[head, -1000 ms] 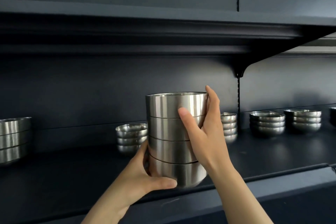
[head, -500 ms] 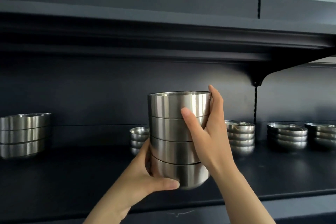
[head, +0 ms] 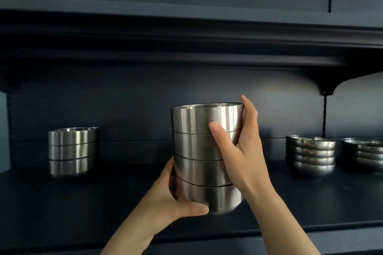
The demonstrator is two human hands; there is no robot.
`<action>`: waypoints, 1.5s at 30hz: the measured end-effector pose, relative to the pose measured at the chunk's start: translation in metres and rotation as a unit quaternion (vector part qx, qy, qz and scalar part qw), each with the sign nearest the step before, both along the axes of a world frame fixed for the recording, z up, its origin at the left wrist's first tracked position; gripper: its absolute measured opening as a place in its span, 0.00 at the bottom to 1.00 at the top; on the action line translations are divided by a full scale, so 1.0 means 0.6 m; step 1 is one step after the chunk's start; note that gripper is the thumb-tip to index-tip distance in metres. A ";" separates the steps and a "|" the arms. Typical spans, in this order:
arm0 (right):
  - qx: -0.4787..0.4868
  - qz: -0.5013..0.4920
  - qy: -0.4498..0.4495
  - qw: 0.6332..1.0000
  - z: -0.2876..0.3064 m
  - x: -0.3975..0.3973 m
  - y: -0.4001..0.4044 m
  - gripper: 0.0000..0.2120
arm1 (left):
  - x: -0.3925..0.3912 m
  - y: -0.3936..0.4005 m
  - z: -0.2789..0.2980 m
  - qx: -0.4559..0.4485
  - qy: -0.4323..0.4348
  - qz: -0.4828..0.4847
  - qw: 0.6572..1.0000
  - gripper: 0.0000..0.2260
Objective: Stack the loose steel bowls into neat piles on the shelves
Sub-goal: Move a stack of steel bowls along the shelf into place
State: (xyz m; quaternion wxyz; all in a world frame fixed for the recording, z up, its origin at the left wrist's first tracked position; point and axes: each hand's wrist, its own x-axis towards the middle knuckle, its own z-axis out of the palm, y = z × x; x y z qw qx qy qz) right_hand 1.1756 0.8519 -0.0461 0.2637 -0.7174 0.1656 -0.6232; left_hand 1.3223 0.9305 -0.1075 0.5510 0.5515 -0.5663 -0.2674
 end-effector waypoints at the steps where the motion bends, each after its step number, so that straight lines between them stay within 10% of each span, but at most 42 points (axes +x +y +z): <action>1: 0.001 -0.004 -0.004 1.000 -0.001 0.018 0.012 0.40 | 0.019 0.012 0.001 0.002 -0.004 -0.002 1.000 0.52; 45: 0.011 0.090 0.040 0.995 -0.041 0.752 0.306 0.43 | 0.728 0.333 0.018 0.082 -0.026 0.078 0.993 0.51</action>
